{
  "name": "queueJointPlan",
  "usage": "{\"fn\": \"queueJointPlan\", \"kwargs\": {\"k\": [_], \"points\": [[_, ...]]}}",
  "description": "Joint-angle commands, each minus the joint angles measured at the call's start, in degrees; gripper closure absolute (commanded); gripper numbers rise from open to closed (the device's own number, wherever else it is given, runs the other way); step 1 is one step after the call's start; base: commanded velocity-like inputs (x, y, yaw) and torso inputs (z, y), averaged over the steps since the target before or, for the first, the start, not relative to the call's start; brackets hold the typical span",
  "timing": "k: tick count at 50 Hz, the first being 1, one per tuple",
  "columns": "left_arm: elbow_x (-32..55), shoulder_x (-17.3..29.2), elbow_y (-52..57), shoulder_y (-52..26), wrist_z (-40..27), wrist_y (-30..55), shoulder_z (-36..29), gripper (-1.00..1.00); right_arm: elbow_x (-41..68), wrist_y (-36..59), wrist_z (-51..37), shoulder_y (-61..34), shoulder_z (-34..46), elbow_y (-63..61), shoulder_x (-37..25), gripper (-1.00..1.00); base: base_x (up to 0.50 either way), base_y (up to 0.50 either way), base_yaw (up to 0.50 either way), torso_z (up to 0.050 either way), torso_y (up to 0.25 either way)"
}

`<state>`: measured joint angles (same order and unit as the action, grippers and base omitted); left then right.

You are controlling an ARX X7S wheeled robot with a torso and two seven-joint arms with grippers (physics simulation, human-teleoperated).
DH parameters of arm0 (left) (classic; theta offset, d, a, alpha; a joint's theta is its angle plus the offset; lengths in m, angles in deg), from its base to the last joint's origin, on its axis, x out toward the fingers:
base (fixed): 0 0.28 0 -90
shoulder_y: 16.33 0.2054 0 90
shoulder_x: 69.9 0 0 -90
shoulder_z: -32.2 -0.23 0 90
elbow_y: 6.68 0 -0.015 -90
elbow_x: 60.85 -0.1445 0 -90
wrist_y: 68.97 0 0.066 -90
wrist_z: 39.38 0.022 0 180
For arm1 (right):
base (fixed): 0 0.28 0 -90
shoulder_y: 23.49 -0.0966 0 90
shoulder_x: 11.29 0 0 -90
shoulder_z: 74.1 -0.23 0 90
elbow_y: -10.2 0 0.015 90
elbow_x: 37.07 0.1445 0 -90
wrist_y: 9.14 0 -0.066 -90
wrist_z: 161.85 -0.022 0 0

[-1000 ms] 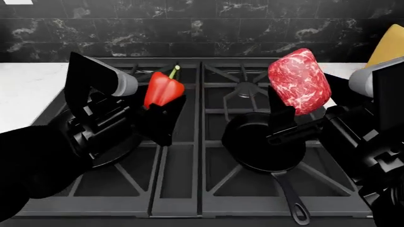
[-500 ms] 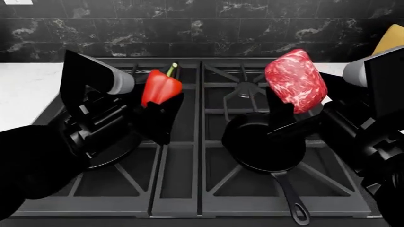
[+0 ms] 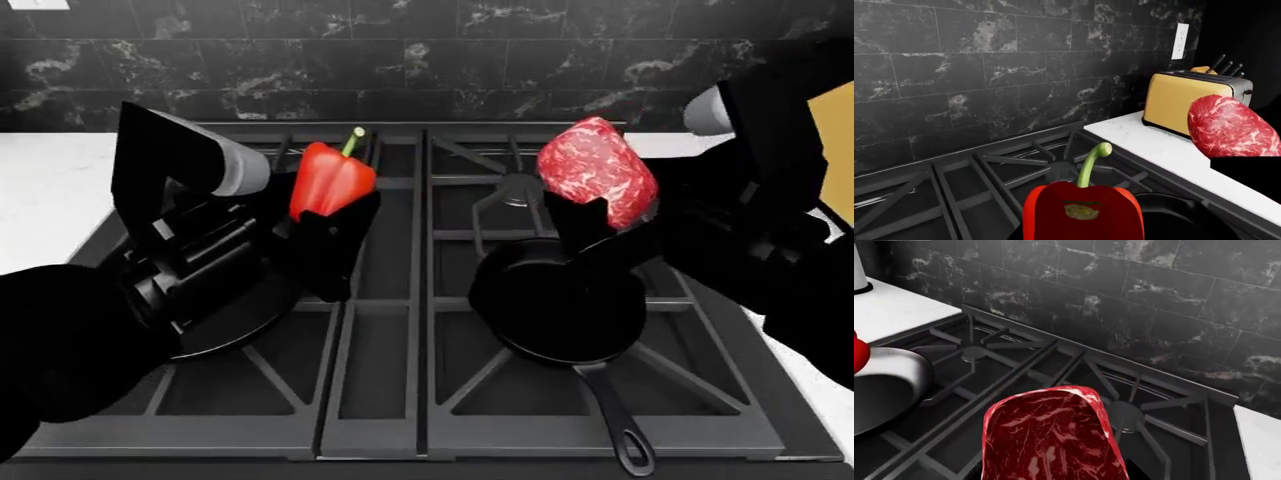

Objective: Place both pans onto different burners. Then place the bell pepper and the pork loin on different pans.

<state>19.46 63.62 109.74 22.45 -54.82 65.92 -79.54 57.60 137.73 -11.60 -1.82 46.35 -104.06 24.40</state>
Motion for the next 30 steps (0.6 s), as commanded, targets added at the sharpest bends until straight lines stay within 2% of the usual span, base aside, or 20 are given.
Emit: {"fn": "queueJointPlan", "kwargs": {"k": [1,10,30], "points": [[1.0,0.4,0.2,0.1,-0.7,-0.4,0.5,1.0,-3.5,8.3,9.0,-9.8,2.4,10.5,1.9,1.0,0.0,0.0,0.0,0.0,0.0],[1.3,0.3,0.0,-0.2,-1.0,-0.3,0.5,1.0,-8.0,11.9,15.6,-11.9,6.6,15.3,3.2,1.0,0.0,0.0,0.0,0.0,0.001],[0.2,0.0,-1.1,0.0,0.1,-0.7,-0.1,1.0,-12.9,14.1,22.4,-12.9,11.7,20.8,5.8,1.0,0.0,0.0,0.0,0.001,0.002]]}}
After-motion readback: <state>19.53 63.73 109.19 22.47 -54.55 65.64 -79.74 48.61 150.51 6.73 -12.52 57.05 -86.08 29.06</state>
